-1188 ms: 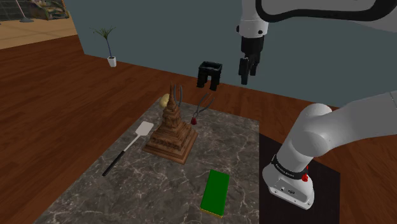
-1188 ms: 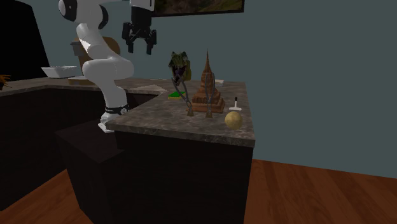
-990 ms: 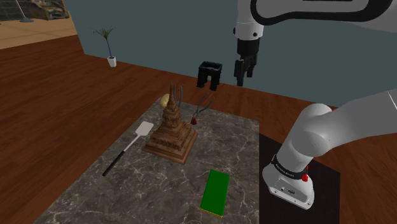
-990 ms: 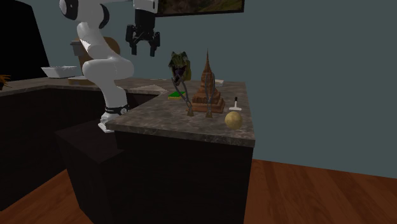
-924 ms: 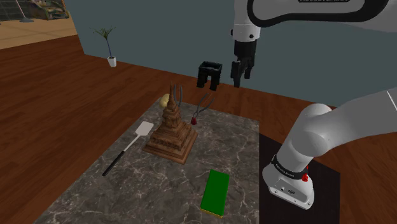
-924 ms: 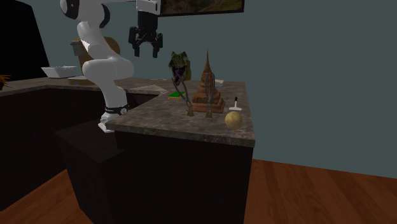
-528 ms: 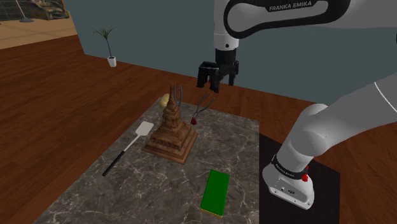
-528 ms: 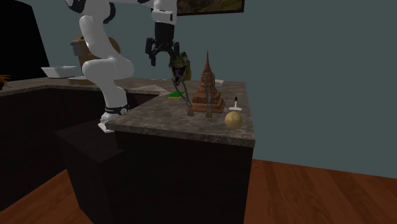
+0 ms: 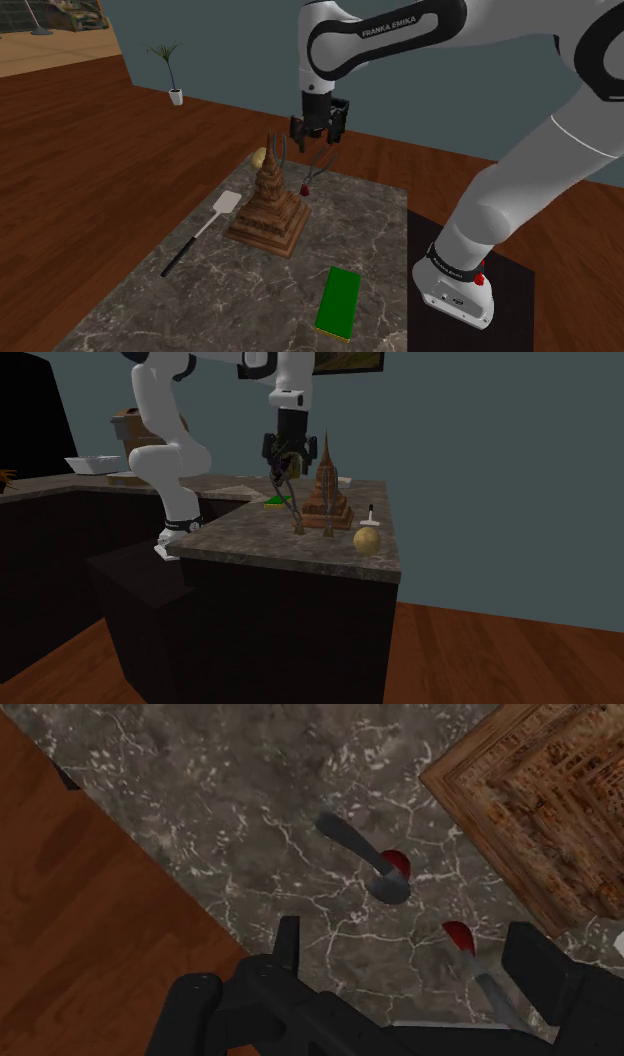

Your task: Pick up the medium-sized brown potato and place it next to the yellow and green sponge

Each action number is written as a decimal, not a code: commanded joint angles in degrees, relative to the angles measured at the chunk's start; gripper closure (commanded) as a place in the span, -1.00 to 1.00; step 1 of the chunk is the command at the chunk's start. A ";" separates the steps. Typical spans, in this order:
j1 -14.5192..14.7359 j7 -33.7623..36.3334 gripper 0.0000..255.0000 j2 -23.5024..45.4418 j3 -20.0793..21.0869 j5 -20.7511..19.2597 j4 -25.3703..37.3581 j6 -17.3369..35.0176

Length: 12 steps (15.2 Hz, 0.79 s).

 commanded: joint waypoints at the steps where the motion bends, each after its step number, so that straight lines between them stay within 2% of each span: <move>1: -0.47 4.03 -1.00 3.87 0.80 -0.22 2.00 2.45; 6: -1.16 13.61 -1.00 14.49 1.83 -2.07 9.06 7.25; 12: -0.80 24.16 -1.00 27.14 1.02 -4.97 19.68 10.78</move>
